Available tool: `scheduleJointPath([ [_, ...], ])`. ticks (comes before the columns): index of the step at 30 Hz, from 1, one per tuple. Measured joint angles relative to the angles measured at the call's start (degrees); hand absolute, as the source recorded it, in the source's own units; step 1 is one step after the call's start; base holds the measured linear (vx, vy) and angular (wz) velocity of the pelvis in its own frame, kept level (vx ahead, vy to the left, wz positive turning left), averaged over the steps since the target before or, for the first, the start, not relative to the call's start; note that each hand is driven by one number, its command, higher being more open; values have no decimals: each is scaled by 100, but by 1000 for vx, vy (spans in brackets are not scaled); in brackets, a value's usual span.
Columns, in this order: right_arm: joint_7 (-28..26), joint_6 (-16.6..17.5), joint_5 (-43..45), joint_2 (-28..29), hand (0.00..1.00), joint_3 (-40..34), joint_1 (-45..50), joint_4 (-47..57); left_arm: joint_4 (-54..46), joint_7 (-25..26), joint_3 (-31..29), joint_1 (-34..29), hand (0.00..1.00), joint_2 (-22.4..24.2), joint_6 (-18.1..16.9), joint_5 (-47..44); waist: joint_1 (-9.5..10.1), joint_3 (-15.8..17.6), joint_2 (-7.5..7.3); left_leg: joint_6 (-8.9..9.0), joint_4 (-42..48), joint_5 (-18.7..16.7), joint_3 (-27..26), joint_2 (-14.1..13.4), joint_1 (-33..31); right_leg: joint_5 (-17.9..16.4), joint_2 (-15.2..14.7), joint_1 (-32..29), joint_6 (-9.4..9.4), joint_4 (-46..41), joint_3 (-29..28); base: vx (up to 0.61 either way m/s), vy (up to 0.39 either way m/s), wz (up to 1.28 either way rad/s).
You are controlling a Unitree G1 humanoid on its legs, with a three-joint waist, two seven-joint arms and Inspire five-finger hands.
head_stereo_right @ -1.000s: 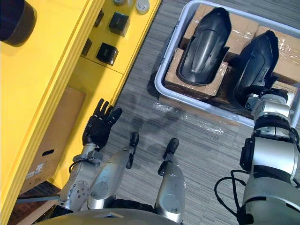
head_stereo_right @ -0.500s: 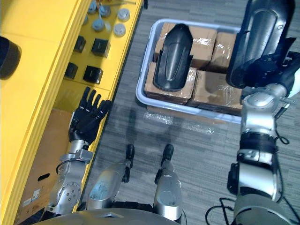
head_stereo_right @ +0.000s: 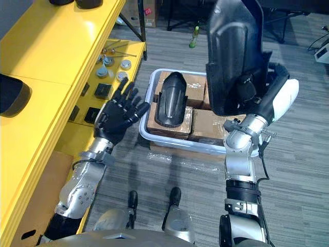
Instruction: Walk over and take three plastic housings, then place them on the shelf
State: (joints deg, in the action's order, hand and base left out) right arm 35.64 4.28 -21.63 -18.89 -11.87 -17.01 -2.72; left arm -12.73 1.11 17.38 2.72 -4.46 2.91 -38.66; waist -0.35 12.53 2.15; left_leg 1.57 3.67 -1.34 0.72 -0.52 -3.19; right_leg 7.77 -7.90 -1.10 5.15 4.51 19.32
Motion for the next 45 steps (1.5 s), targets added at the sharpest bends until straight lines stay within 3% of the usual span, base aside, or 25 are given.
scheduleJointPath([
  [6,90,775,-49,335,0,577,6,111,454,105,580,369,100,17,108,8,-14,-224,-104,32,124,-22,-48,-6,-29,-27,-17,30,-25,2,214,-86,-12,-2],
  [11,-2,871,-16,617,0,892,44,111,625,220,705,471,100,25,53,7,-78,-369,-184,52,151,-8,-47,-13,-35,-29,-15,43,-29,5,252,-34,-2,1],
  [22,-272,1061,-21,839,0,1713,69,-175,658,273,864,1100,100,246,-672,12,-125,-577,-257,60,211,-15,-4,-8,-18,5,-20,120,-44,1,317,4,5,2],
  [32,-311,1126,-7,923,0,1963,70,-366,654,483,696,1098,100,243,-710,8,-124,-690,-295,60,224,-14,29,-9,-25,5,-15,137,-44,5,357,-2,3,1],
  [37,-301,1149,0,984,0,2043,189,-426,636,508,650,1098,100,245,-408,417,-117,-765,-316,60,224,-15,28,-10,-25,5,-14,137,-44,7,358,0,0,0],
  [38,-301,1155,3,984,0,2066,225,-426,636,561,659,1098,0,245,-316,527,-108,-770,-324,60,224,-15,28,-10,-24,5,-15,138,-45,20,358,0,0,0],
  [45,-263,1155,22,1015,0,2183,262,-429,643,1002,809,1096,0,245,-245,537,-112,-777,-332,61,224,-14,20,-14,-18,5,-9,138,-46,35,354,0,0,0],
])
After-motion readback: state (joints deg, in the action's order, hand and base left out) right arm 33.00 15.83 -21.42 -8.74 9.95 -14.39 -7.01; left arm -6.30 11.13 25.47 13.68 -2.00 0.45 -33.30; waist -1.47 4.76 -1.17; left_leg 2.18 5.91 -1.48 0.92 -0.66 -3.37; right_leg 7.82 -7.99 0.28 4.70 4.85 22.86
